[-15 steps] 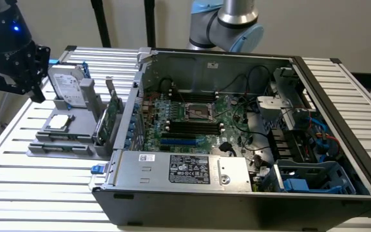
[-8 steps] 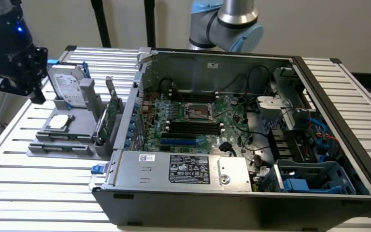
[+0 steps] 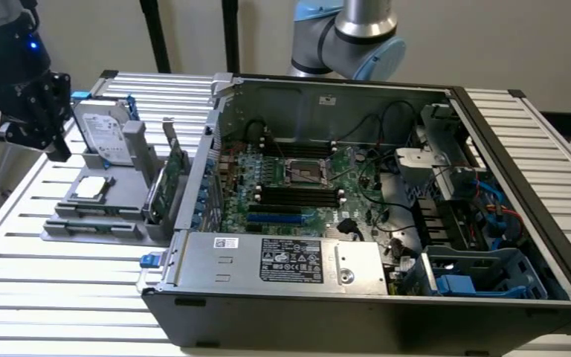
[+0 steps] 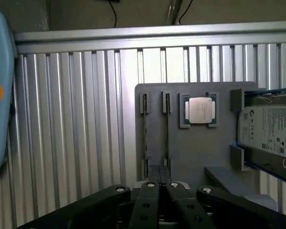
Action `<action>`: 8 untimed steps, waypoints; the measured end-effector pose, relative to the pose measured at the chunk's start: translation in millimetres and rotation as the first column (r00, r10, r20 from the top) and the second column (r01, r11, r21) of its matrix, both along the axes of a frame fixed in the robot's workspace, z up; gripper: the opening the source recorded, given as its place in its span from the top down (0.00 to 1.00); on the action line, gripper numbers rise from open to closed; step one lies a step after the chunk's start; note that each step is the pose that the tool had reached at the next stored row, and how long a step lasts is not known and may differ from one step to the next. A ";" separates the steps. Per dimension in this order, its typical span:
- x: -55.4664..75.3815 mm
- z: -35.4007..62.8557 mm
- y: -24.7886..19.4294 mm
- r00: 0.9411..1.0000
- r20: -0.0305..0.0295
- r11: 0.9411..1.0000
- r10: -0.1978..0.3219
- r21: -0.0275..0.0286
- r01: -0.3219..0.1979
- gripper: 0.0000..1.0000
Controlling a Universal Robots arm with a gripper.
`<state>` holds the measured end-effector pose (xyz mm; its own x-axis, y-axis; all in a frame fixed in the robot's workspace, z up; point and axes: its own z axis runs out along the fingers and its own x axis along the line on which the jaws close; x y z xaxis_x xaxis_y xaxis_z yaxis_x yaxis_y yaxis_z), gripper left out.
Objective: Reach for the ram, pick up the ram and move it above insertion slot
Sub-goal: 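Pick up the ram and move it above insertion slot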
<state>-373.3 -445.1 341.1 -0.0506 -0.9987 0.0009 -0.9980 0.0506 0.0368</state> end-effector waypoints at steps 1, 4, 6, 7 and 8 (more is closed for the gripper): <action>0.0 0.0 0.0 1.000 0.000 1.000 0.000 0.000 0.000 0.82; 0.1 -2.1 0.1 1.000 0.001 1.000 0.000 0.000 0.000 0.70; 0.0 -5.8 0.1 1.000 0.002 1.000 -0.002 0.000 0.002 0.64; -0.1 -7.5 0.1 1.000 0.003 1.000 -0.004 0.000 0.004 0.64; -0.2 -9.3 0.1 1.000 0.003 1.000 -0.007 0.000 0.007 0.64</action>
<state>-373.5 -445.0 331.8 -0.0575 -0.9983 0.0008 -0.9978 0.0575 0.0340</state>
